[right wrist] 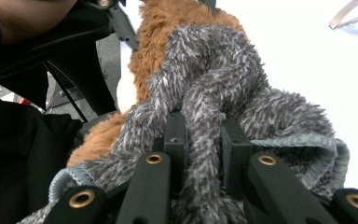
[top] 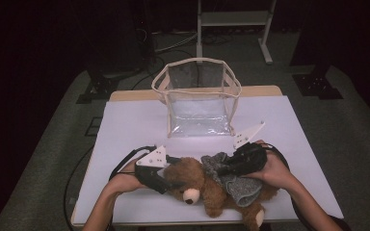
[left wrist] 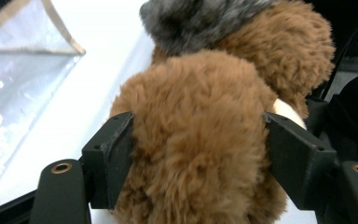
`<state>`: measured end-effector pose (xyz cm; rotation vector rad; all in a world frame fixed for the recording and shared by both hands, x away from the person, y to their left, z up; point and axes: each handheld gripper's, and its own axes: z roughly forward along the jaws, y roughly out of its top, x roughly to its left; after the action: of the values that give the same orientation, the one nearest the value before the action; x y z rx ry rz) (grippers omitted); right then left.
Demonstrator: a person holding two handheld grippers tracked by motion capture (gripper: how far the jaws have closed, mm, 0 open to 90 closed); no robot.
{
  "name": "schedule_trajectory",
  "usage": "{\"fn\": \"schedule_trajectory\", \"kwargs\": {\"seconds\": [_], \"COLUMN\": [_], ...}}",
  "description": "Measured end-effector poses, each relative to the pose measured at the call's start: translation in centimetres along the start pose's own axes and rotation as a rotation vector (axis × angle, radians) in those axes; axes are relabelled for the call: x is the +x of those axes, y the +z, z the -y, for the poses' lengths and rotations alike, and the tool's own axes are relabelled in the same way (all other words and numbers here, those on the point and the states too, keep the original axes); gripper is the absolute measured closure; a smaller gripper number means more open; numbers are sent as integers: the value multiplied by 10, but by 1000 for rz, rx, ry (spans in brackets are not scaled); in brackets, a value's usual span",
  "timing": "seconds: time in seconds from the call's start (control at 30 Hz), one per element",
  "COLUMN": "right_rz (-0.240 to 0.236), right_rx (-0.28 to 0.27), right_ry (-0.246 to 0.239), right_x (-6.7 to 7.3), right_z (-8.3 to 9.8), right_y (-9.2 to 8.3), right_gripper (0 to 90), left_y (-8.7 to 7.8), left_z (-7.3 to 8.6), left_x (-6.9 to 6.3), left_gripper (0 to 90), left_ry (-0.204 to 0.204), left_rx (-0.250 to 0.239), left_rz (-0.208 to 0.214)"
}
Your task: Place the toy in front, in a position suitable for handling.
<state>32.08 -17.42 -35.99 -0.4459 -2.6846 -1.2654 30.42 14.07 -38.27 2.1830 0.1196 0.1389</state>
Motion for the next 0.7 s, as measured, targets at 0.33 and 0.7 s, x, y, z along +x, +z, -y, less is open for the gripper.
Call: {"fn": "schedule_trajectory", "kwargs": {"seconds": [0.33, 0.7], "right_rz": [26, -39], "right_rx": [7, 74], "right_ry": [-73, -50], "right_x": [2, -8], "right_z": [-42, -44], "right_y": [-19, 27], "right_gripper": [757, 757], "left_y": [12, 12], "left_z": [2, 1], "left_x": [-2, -4], "left_gripper": [462, 444], "left_ry": [3, 28], "left_rx": [-37, -39], "left_rz": [3, 4]}}
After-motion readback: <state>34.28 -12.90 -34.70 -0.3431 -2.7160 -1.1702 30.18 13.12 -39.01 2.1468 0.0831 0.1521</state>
